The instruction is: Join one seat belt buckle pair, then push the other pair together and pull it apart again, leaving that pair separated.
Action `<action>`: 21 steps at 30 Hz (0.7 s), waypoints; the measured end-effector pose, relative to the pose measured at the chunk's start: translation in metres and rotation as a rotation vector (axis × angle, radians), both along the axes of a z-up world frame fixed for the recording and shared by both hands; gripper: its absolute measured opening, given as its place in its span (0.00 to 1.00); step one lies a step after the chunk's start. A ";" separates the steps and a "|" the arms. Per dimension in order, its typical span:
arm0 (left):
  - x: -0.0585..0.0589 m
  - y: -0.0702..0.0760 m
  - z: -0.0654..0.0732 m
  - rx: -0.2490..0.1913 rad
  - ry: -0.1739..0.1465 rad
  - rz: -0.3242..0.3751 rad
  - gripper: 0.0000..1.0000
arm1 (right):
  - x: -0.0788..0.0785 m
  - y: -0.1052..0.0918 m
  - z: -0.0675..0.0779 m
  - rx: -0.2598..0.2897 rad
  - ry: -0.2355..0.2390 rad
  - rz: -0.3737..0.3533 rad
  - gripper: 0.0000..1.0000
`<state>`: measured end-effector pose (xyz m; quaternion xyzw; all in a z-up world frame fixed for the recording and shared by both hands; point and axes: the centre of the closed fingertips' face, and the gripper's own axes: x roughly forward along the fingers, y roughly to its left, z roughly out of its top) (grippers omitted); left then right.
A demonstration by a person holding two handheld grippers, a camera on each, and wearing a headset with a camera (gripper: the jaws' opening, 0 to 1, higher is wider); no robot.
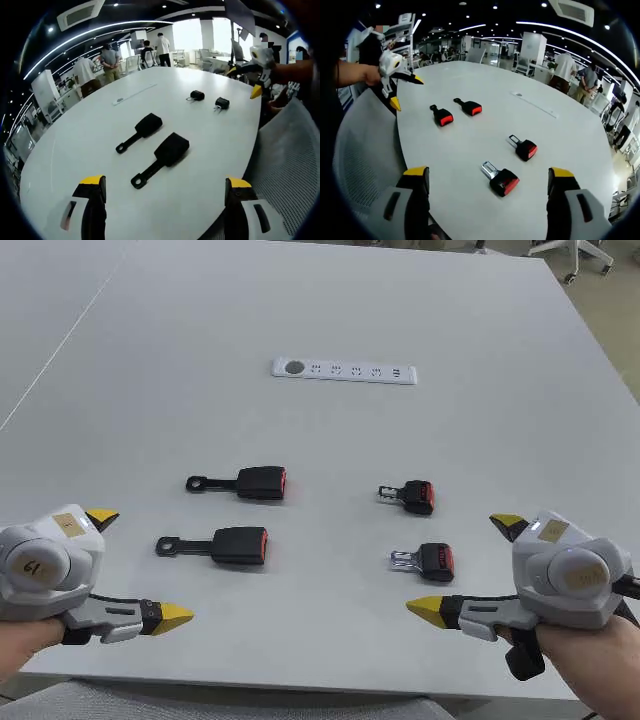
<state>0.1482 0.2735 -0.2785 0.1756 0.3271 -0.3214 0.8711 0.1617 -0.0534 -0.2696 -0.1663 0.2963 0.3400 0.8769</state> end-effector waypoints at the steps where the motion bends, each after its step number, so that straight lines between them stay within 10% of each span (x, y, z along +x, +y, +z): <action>1: 0.000 -0.001 -0.001 0.000 0.001 -0.001 1.00 | 0.000 -0.001 0.000 -0.001 0.000 -0.001 1.00; 21: 0.005 -0.001 -0.003 -0.014 0.016 0.012 1.00 | 0.007 0.009 -0.007 -0.013 0.014 0.011 0.99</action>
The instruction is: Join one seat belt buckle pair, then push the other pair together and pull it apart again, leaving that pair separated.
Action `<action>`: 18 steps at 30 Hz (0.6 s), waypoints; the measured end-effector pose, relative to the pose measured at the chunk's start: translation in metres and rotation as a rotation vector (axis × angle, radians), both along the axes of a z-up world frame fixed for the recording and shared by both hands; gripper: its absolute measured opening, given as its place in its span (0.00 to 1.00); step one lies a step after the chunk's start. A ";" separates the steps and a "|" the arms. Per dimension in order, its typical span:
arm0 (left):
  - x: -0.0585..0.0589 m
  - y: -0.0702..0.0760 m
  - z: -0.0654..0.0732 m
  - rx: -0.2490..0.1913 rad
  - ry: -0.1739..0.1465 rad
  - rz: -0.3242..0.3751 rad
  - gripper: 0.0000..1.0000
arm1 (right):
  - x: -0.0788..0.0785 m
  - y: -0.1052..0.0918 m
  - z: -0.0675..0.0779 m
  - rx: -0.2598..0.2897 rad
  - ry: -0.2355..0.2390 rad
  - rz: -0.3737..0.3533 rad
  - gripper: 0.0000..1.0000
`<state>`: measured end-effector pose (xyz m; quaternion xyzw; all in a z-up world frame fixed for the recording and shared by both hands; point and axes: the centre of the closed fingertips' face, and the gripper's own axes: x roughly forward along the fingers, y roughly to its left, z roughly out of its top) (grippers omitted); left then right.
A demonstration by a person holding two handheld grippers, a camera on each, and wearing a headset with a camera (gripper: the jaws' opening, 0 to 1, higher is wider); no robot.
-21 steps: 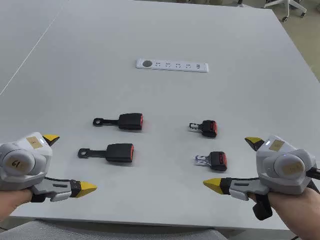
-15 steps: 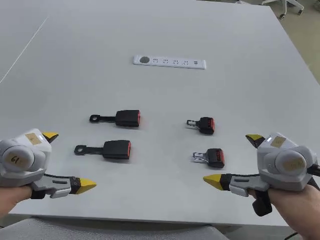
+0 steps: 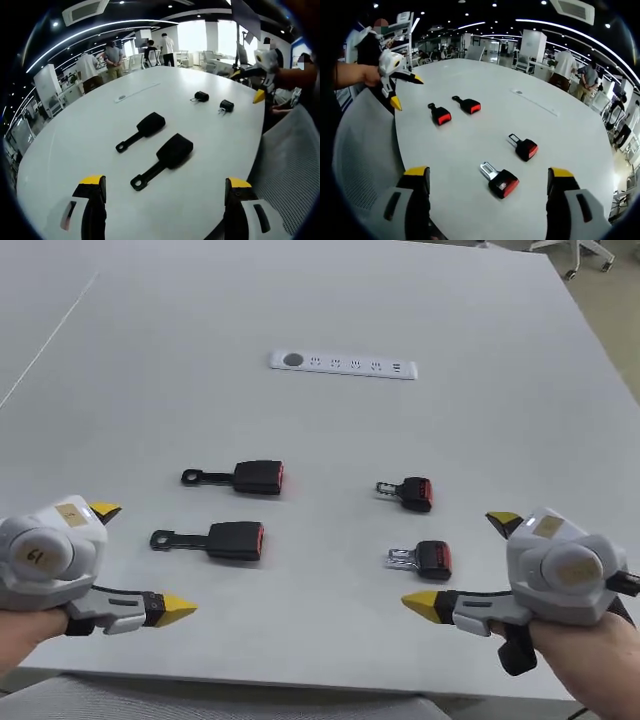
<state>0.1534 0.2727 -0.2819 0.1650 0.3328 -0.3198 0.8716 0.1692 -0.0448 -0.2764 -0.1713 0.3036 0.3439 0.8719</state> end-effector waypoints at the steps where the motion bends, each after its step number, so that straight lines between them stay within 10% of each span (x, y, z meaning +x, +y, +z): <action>1: 0.001 0.002 0.000 -0.005 0.000 0.010 1.00 | 0.001 0.002 0.000 0.003 0.002 0.002 0.99; 18: -0.004 0.002 -0.001 0.017 -0.002 -0.004 1.00 | 0.001 0.004 0.000 0.000 -0.004 0.005 0.98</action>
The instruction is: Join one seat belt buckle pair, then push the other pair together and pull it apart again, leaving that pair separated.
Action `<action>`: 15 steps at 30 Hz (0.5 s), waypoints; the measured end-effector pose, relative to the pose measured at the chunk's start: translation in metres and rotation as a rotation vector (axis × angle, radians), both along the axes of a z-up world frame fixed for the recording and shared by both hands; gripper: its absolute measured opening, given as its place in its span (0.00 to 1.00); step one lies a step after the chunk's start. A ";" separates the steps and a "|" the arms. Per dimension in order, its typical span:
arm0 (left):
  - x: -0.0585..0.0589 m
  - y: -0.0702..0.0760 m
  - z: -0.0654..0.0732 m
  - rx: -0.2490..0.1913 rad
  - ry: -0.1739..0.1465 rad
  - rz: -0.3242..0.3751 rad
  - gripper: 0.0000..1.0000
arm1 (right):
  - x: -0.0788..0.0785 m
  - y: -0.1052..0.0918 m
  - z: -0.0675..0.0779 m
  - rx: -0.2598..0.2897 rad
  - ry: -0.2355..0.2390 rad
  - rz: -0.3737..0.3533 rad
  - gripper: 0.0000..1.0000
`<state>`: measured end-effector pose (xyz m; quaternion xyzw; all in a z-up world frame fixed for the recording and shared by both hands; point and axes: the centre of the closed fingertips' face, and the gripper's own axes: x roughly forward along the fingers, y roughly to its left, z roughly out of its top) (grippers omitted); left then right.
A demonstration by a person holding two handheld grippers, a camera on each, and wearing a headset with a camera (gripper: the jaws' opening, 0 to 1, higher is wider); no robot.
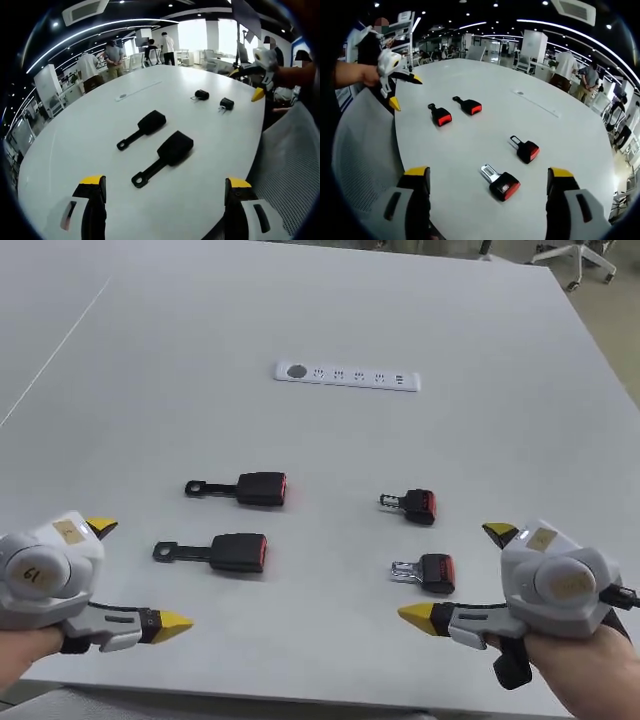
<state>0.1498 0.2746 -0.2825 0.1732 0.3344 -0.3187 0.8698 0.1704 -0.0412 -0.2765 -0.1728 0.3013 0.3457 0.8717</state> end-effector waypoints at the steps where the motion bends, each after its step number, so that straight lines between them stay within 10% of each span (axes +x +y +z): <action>1: 0.000 0.000 0.000 0.000 -0.002 -0.002 1.00 | 0.000 0.000 0.000 0.000 -0.001 -0.001 0.98; 15: 0.001 0.004 0.004 0.013 -0.020 -0.002 0.99 | 0.001 -0.005 0.006 -0.009 -0.013 0.002 0.96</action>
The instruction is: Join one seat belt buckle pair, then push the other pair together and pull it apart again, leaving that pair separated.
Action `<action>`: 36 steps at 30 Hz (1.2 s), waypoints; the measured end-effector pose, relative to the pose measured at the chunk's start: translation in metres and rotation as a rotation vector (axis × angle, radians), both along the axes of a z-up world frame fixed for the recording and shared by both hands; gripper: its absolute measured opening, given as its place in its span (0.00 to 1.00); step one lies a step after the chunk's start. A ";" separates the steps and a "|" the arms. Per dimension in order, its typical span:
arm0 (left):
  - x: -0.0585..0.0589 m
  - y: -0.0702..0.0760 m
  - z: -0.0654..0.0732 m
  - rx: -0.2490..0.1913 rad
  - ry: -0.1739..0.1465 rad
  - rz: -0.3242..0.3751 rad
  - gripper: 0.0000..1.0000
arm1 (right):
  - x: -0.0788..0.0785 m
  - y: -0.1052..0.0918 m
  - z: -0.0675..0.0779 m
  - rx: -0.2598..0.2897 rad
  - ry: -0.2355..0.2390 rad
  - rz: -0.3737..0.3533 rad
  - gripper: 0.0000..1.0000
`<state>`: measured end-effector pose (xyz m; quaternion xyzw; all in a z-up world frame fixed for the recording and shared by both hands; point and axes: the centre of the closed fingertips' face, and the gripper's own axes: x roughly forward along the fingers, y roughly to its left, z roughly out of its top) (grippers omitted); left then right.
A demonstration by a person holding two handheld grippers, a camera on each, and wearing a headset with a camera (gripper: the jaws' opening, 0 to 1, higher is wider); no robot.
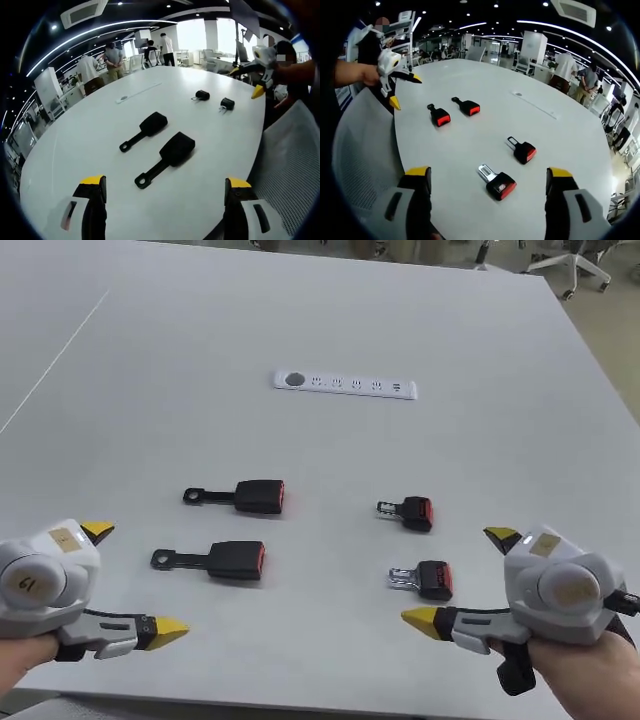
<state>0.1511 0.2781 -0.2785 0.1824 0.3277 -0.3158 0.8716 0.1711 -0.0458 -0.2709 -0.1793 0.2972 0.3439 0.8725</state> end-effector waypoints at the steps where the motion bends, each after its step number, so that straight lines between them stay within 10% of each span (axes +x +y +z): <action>1: 0.000 0.000 0.000 0.002 0.000 0.000 0.99 | 0.000 0.000 0.001 -0.005 -0.002 0.001 0.96; 18: 0.007 -0.029 -0.012 0.031 -0.009 -0.134 0.92 | -0.007 0.005 -0.004 -0.021 0.026 0.084 0.79; 27: 0.009 -0.034 -0.037 0.077 0.036 -0.205 0.75 | -0.006 0.008 -0.012 -0.078 0.039 0.197 0.66; 36: 0.039 -0.033 -0.036 0.129 -0.003 -0.267 0.55 | 0.001 0.003 -0.034 -0.195 0.066 0.305 0.58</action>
